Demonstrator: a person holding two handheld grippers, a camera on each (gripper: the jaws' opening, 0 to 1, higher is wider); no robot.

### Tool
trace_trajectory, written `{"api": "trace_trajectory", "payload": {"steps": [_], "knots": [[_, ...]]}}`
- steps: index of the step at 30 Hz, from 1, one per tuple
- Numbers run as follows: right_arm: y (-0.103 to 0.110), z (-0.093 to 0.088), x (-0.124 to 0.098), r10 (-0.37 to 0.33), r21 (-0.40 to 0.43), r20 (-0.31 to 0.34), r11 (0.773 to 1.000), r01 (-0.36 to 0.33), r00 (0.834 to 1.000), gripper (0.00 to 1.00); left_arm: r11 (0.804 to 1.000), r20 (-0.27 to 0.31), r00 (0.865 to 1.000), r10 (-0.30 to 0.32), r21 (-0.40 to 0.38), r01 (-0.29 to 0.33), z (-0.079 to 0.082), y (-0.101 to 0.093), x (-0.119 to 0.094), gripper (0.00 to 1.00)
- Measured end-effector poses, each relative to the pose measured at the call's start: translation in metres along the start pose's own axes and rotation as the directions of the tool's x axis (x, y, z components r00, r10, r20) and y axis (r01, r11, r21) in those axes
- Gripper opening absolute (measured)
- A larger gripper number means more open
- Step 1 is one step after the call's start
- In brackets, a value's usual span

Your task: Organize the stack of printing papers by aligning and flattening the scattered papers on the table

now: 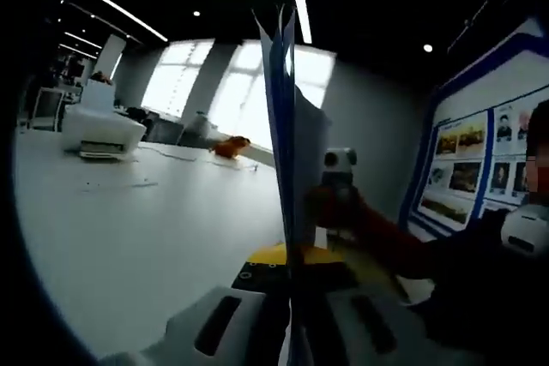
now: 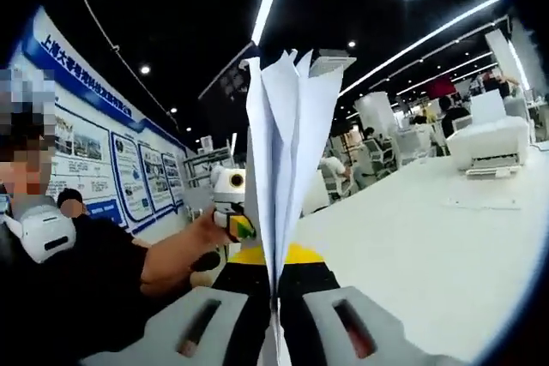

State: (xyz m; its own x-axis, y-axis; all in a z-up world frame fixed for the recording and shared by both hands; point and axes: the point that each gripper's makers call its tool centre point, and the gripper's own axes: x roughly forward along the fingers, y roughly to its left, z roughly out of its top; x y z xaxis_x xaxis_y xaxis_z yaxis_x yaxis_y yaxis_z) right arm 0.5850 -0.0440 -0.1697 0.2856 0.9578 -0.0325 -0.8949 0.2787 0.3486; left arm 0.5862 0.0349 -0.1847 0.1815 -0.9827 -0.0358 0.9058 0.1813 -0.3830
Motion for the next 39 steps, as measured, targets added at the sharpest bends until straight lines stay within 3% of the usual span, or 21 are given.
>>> {"api": "trace_trajectory", "payload": {"steps": [5,8,13,22,33,39], "knots": [[-0.024,-0.012,0.001,-0.067,0.1,-0.041,0.992,0.071,0.997,0.0,0.997,-0.004,1.0,0.027,-0.077,-0.027,-0.012,0.015,0.005,0.06],[-0.036,-0.019,0.004,-0.1,0.096,-0.059,0.99,0.106,0.993,0.0,0.994,-0.02,0.998,0.059,-0.089,-0.06,-0.022,0.028,0.009,0.06],[-0.062,-0.033,0.007,-0.185,0.054,-0.083,0.98,0.189,0.979,0.0,0.986,-0.052,0.985,0.163,-0.007,-0.164,-0.036,0.058,0.013,0.06],[-0.106,-0.057,0.009,-0.303,-0.031,-0.122,0.953,0.302,0.945,0.0,0.965,-0.089,0.962,0.257,0.08,-0.251,-0.062,0.087,0.021,0.06],[-0.122,-0.094,0.018,-0.385,-0.094,-0.163,0.922,0.375,0.908,0.0,0.924,-0.15,0.919,0.365,0.181,-0.338,-0.091,0.115,0.025,0.06],[-0.133,-0.111,0.021,-0.426,-0.114,-0.173,0.904,0.412,0.888,0.01,0.907,-0.163,0.904,0.395,0.224,-0.356,-0.106,0.126,0.026,0.07]]}}
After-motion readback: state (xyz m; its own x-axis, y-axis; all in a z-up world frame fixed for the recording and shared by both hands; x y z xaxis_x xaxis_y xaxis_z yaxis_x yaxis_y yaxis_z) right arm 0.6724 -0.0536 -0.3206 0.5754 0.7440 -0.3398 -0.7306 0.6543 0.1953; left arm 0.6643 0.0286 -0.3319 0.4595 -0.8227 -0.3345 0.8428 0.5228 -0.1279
